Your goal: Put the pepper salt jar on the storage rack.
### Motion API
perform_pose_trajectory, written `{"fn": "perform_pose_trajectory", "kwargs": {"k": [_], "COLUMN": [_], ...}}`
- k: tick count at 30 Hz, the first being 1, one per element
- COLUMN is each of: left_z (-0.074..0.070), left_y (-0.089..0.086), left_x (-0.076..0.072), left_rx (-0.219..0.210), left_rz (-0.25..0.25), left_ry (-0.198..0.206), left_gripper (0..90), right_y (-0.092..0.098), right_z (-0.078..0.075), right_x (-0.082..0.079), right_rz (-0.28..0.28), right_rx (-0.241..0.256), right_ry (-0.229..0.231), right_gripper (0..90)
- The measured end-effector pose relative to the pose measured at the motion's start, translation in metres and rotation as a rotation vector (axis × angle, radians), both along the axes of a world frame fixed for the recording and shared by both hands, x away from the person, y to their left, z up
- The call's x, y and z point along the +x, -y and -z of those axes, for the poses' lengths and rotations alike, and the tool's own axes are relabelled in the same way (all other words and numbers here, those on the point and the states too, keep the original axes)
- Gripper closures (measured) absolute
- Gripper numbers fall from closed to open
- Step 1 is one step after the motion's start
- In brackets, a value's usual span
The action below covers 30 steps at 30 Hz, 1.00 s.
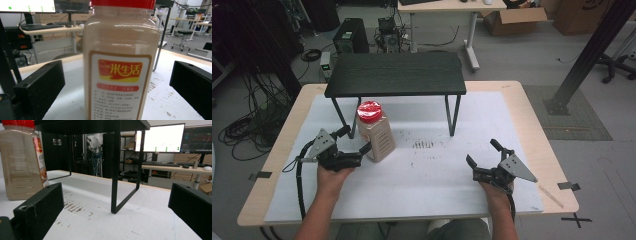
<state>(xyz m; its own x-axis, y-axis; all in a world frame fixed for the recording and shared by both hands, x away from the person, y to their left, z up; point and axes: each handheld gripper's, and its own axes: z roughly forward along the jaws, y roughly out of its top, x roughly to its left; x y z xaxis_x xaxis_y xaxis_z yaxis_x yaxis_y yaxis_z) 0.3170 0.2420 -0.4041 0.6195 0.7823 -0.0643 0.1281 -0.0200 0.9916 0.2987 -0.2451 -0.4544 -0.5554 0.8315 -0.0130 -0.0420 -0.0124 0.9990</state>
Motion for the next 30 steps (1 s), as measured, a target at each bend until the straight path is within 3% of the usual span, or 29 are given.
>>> {"fn": "perform_pose_trajectory", "kwargs": {"k": [17,30], "left_z": [-0.003,0.003], "left_y": [0.016,0.022], "left_x": [0.013,0.023], "left_rx": [0.021,0.007], "left_rz": [0.002,-0.002], "left_ry": [-0.019,-0.033], "left_gripper": [0.2,0.2], "right_y": [0.000,0.000], "right_z": [0.000,0.000], "right_x": [0.000,0.000], "right_rz": [-0.002,-0.002], "right_rx": [0.002,0.004], "right_ry": [-0.002,-0.003], "right_gripper": [0.0,0.0]}}
